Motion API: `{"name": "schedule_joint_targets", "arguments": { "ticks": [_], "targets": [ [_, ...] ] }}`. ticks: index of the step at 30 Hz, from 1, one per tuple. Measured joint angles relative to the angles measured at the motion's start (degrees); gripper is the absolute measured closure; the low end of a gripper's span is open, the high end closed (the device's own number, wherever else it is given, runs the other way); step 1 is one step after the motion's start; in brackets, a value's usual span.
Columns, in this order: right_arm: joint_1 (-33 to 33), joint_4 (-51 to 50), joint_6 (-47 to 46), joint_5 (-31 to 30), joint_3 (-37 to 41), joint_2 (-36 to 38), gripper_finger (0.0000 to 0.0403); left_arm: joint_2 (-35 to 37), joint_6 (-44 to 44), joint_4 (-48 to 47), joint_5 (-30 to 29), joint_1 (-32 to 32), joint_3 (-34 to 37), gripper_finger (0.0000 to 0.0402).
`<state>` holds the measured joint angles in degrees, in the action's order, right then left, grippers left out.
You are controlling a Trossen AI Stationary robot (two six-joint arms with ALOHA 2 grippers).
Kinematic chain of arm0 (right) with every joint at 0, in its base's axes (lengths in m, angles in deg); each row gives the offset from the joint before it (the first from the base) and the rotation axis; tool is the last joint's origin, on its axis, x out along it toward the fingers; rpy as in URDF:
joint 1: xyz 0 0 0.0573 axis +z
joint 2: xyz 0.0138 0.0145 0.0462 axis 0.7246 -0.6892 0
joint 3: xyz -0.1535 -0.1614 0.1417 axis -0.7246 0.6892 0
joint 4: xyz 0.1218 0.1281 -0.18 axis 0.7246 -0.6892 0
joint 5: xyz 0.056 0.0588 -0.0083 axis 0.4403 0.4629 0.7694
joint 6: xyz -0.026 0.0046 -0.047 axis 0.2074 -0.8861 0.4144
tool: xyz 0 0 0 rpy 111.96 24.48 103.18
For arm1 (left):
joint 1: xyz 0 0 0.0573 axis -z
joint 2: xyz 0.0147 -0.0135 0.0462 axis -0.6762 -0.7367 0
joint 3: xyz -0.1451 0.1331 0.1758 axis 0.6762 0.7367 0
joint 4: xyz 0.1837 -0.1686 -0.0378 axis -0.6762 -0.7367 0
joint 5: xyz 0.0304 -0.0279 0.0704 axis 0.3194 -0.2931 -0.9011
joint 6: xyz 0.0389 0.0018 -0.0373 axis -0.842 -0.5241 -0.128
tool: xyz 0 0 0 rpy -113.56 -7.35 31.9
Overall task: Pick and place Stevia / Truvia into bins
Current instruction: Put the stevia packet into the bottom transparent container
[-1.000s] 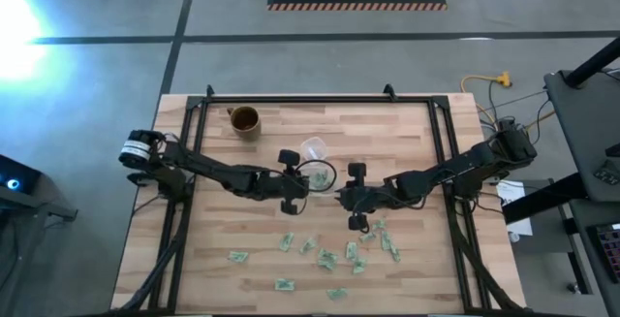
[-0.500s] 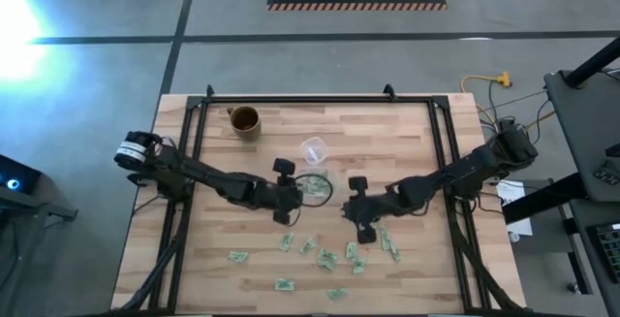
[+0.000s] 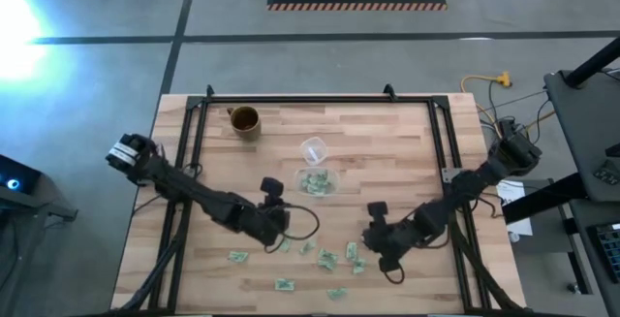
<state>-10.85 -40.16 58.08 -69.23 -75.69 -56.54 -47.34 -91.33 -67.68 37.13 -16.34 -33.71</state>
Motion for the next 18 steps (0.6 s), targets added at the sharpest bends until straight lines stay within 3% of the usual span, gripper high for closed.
{"name": "schedule_joint_targets", "arguments": {
  "ticks": [5,18],
  "targets": [
    [1.04,0.14,-0.76,-2.72,0.32,-0.14,0.0328,0.35,1.21,-0.44,-0.76,1.44,0.0,0.0308],
    [1.02,2.18,-1.72,-2.82,3.4,-2.01,0.0263,2.27,3.63,-1.32,-0.83,1.98,0.02,0.0308]
  ]
}}
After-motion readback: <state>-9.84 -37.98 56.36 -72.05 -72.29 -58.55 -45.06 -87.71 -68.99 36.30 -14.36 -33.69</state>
